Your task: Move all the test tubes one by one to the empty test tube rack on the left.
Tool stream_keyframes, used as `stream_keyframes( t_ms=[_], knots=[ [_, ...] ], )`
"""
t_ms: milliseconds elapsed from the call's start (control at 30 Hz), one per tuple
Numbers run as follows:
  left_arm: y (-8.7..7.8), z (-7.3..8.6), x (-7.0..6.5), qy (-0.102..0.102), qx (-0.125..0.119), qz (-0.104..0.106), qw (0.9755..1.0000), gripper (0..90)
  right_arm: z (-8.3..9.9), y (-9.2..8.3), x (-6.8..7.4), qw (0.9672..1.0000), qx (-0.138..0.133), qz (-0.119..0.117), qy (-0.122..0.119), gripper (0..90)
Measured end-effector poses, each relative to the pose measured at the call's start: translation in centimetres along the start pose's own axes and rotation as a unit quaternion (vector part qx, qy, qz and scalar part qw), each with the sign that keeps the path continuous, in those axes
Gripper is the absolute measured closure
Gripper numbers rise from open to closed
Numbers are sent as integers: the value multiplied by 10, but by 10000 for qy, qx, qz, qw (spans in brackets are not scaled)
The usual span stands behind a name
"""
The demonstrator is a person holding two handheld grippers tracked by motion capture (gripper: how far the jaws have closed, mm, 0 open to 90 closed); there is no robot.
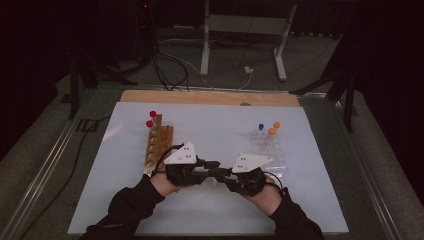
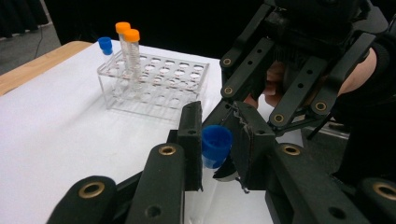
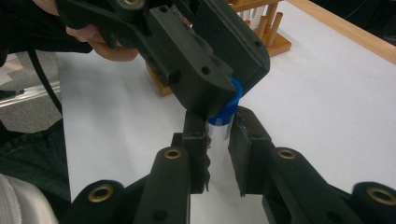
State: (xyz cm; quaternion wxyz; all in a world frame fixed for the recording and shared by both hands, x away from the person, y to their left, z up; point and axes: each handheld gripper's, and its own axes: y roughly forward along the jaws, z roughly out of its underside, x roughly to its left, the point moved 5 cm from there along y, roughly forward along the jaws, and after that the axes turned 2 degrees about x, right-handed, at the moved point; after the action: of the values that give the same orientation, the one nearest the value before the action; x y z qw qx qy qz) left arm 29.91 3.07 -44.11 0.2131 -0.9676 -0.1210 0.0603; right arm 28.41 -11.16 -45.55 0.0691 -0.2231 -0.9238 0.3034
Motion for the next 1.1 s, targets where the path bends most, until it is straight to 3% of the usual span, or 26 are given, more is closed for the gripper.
stream_keyframes(
  t_ms=[433,667,933,1100],
  knots=[
    [-1,-1,1,28,46,-129,9999,772,1,1,-2,9999,-37,-33,105,754],
    [-8,-5,6,-11,-40,-219,9998,772,0,1,-4,9997,-154,126,126,459],
    [-29,-15,18,10,-108,-458,9989,772,-4,-7,-11,9981,-440,262,353,177],
    [-49,-22,29,-26,-157,-699,9974,772,-6,-11,-16,9965,-587,263,539,70]
  ],
)
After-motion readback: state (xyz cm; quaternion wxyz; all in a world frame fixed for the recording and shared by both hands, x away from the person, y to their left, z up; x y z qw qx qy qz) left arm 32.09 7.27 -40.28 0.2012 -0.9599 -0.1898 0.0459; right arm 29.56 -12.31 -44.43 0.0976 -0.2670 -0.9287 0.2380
